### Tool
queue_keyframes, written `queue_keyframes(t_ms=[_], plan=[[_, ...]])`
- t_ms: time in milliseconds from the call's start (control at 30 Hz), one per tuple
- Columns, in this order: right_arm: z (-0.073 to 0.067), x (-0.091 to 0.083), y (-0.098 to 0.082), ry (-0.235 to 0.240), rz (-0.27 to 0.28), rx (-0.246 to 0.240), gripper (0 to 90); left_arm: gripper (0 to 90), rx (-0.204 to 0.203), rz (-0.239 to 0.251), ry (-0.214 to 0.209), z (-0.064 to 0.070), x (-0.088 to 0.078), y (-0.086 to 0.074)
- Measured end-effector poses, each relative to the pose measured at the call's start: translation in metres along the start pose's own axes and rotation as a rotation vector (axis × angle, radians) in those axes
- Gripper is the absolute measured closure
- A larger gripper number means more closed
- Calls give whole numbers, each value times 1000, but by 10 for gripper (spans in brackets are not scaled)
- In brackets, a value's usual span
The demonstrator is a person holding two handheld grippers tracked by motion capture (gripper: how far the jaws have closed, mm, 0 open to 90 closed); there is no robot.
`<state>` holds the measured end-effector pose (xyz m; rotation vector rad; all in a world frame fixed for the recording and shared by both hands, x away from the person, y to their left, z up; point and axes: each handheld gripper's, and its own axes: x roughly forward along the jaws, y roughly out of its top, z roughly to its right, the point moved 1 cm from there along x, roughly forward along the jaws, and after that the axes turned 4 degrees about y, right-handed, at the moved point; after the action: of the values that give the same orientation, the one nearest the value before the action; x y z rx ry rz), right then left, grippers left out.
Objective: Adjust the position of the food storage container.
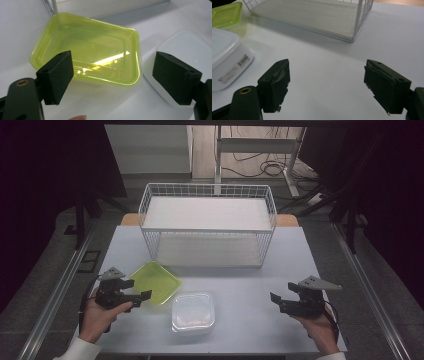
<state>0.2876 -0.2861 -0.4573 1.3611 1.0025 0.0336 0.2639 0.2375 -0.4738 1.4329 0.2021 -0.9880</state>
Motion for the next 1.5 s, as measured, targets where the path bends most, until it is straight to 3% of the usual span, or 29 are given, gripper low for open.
queue_keyframes(t_ms=[233, 433, 600, 800, 933, 1100, 1133, 1233, 1367, 1500], plan=[[-2, 1, -2, 9, -21, -7, 206, 171, 5, 14, -13, 2, -5, 4], [-4, 2, -2, 21, -36, -13, 201, 171, 38, 2, -27, 4, -15, 10], [-4, 4, -2, 21, -43, -16, 199, 193, 72, -11, -11, 4, -21, 11], [-3, 5, -3, 10, -49, -15, 199, 247, 99, -75, -53, 1, -20, 6], [-3, 5, -4, 6, -55, -17, 199, 292, 121, -117, -41, 4, -17, 0], [-3, 6, -5, 4, -62, -21, 197, 447, 129, -149, -13, 3, -14, -5], [-4, 6, -5, 2, -63, -22, 197, 506, 134, -194, 3, 2, -14, -7], [-4, 6, -5, 0, -64, -21, 197, 686, 135, -238, 27, 0, -13, -9], [-3, 7, -5, -6, -72, -20, 197, 815, 136, -309, -34, -3, -6, -16], [-3, 8, -6, -8, -77, -21, 197, 889, 141, -336, -60, -3, -1, -19]])
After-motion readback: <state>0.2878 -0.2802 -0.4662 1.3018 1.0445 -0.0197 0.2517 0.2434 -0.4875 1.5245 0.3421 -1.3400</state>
